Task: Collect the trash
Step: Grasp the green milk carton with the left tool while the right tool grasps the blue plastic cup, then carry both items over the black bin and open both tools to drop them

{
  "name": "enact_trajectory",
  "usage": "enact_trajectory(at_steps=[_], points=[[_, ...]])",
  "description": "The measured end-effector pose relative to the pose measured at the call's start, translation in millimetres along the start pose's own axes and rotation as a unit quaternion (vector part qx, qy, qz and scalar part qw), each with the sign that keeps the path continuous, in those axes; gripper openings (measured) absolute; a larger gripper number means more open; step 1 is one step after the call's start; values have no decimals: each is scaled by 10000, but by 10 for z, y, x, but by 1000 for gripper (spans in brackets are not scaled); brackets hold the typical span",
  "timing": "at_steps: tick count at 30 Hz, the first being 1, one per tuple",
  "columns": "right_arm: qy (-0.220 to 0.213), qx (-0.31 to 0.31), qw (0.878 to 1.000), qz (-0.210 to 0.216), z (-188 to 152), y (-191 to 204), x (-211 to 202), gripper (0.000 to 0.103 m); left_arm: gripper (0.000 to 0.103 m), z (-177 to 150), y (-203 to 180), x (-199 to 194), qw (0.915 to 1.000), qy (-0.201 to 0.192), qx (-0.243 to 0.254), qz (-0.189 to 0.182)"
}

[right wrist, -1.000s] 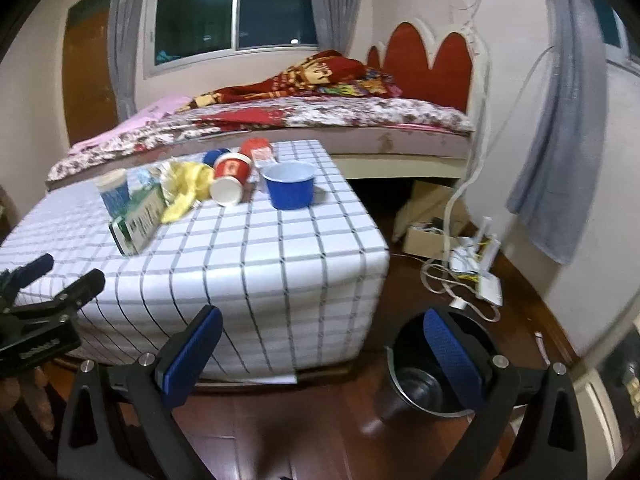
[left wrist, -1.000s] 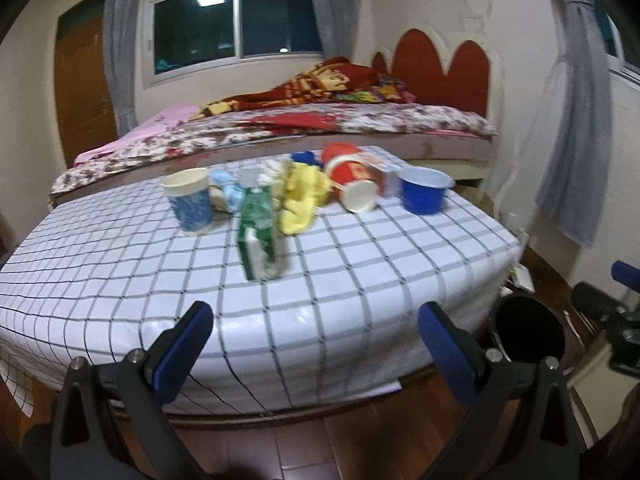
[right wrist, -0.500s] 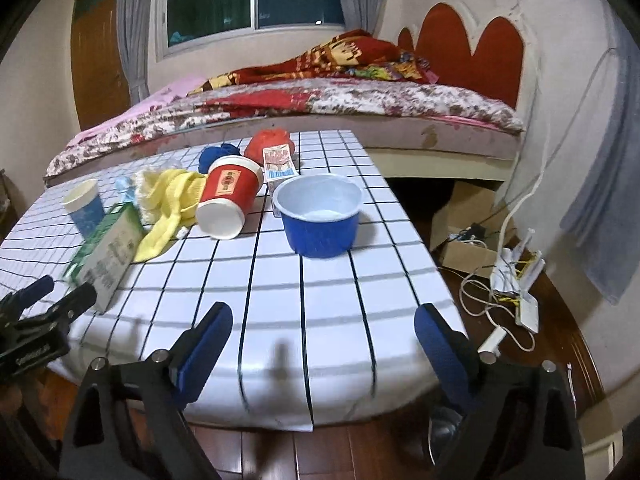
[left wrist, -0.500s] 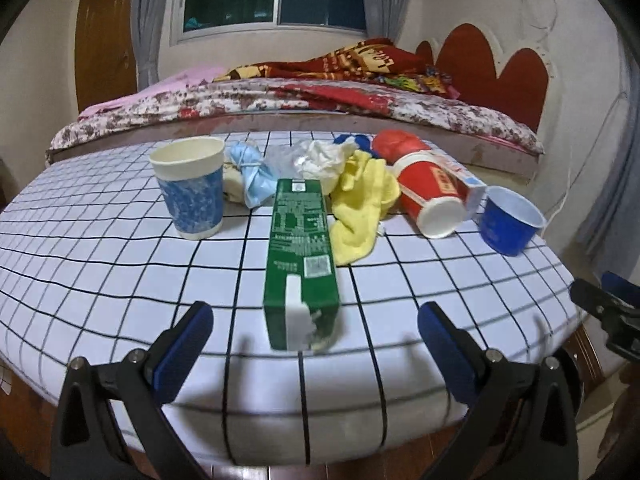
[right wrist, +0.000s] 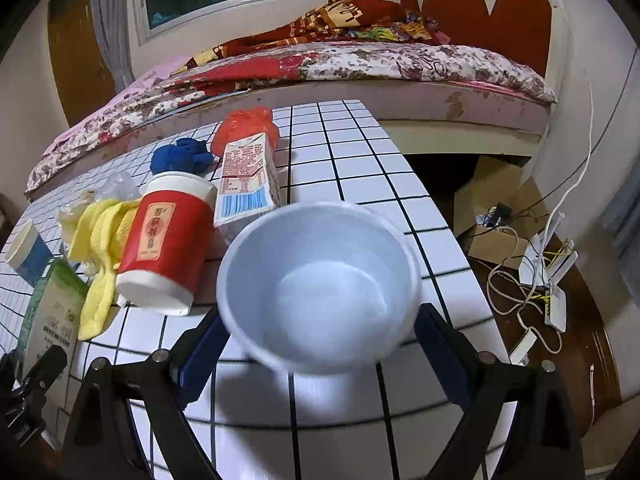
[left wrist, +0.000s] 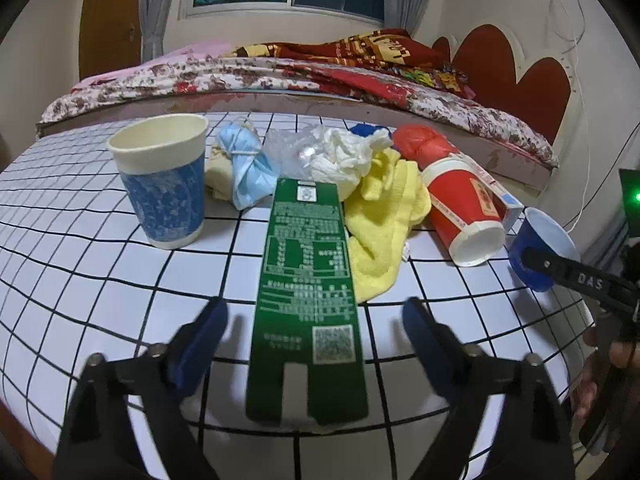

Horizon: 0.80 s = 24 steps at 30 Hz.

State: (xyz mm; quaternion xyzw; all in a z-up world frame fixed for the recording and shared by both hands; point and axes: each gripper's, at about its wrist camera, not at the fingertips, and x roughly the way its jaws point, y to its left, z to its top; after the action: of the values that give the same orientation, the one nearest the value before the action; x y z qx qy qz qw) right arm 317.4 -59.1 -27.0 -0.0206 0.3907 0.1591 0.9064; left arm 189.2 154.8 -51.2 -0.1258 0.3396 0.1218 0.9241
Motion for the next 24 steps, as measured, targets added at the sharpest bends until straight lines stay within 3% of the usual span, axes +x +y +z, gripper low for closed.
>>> enact_trajectory(at_steps=[1, 2, 3, 8, 14, 24], points=[[3, -55, 10000, -18, 3, 16, 7, 77, 69, 4, 6, 12, 10000, 32, 16, -26], [-13, -110, 9999, -50, 8, 30, 7, 77, 47, 9, 13, 28, 9999, 71, 18, -98], [-57, -170, 9998, -88, -11, 46, -20, 77, 38, 8, 28, 27, 9998, 87, 8, -163], [-295, -387, 9988, -62, -98, 71, -199, 77, 38, -32, 67, -161, 9992, -166, 5, -355], [-685, -597, 9959, 25, -249, 36, -707, 77, 37, -54, -8, -417, 9975, -326, 26, -632], [-1077, -367, 9933, -204, -609, -630, -1434, 77, 37, -183, -725, -710, 9865, -410, 768, -1390]])
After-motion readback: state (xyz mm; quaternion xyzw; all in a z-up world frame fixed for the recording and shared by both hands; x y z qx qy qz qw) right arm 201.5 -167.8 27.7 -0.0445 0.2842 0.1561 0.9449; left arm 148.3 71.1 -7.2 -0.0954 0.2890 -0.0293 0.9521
